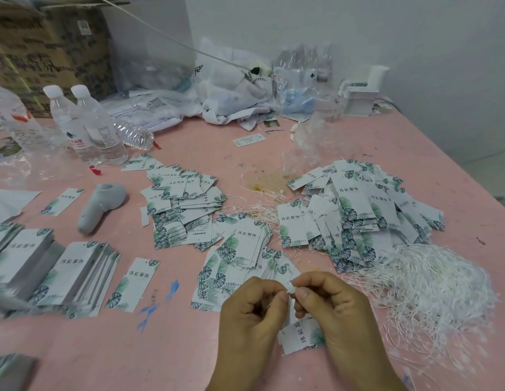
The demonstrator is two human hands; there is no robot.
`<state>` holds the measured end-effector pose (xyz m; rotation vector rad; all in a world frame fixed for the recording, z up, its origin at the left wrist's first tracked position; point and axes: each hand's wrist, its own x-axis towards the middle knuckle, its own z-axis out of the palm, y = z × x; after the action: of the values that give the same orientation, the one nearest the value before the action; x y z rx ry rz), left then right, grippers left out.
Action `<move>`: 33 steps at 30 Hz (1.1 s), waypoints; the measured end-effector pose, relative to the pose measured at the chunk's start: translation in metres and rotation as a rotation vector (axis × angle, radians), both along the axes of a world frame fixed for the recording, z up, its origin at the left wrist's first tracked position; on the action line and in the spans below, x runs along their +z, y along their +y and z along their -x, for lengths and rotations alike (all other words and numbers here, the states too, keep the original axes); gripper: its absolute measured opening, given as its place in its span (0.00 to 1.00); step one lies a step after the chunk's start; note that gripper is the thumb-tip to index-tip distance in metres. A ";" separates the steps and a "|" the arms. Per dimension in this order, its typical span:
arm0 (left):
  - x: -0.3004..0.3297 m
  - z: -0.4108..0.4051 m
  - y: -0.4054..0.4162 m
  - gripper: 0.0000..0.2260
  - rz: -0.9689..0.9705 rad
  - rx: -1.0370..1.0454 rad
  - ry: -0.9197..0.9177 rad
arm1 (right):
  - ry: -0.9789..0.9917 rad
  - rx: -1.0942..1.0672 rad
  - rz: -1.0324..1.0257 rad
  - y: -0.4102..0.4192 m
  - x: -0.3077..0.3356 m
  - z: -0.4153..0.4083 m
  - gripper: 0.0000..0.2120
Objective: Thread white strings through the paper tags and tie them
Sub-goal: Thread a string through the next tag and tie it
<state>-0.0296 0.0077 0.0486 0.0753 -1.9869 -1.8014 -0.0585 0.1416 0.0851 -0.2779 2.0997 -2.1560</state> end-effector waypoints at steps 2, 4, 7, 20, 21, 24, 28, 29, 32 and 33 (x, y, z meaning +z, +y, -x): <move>0.000 0.000 0.000 0.03 -0.009 -0.006 -0.003 | 0.002 0.000 -0.004 0.000 0.000 0.000 0.14; -0.001 0.000 0.001 0.03 -0.010 -0.007 -0.009 | 0.007 -0.001 -0.013 0.000 0.000 0.000 0.15; -0.002 0.000 0.000 0.03 -0.004 -0.002 -0.014 | 0.022 -0.006 -0.031 0.000 -0.001 0.000 0.15; 0.000 0.000 0.000 0.04 -0.039 -0.004 -0.026 | 0.054 -0.015 -0.082 0.001 -0.006 -0.001 0.15; -0.001 0.000 0.000 0.04 -0.038 -0.004 -0.029 | 0.058 -0.016 -0.088 0.001 -0.006 -0.001 0.15; -0.002 0.000 0.000 0.04 -0.016 -0.004 -0.031 | 0.091 -0.027 -0.128 0.000 -0.006 -0.002 0.15; -0.005 -0.001 0.000 0.03 -0.023 -0.009 -0.022 | 0.166 -0.025 -0.155 -0.001 -0.002 -0.003 0.15; -0.005 0.000 0.000 0.03 -0.022 -0.012 -0.021 | 0.162 -0.017 -0.135 -0.001 -0.002 -0.002 0.14; -0.005 0.000 0.000 0.02 0.030 -0.022 -0.006 | 0.073 0.016 -0.085 0.002 -0.002 0.003 0.13; -0.004 -0.001 0.000 0.02 0.049 -0.022 0.004 | 0.037 0.027 -0.067 0.003 -0.002 0.004 0.12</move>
<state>-0.0290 0.0073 0.0442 0.0342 -2.0354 -1.7642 -0.0628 0.1448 0.0828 -0.3395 2.1700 -2.0773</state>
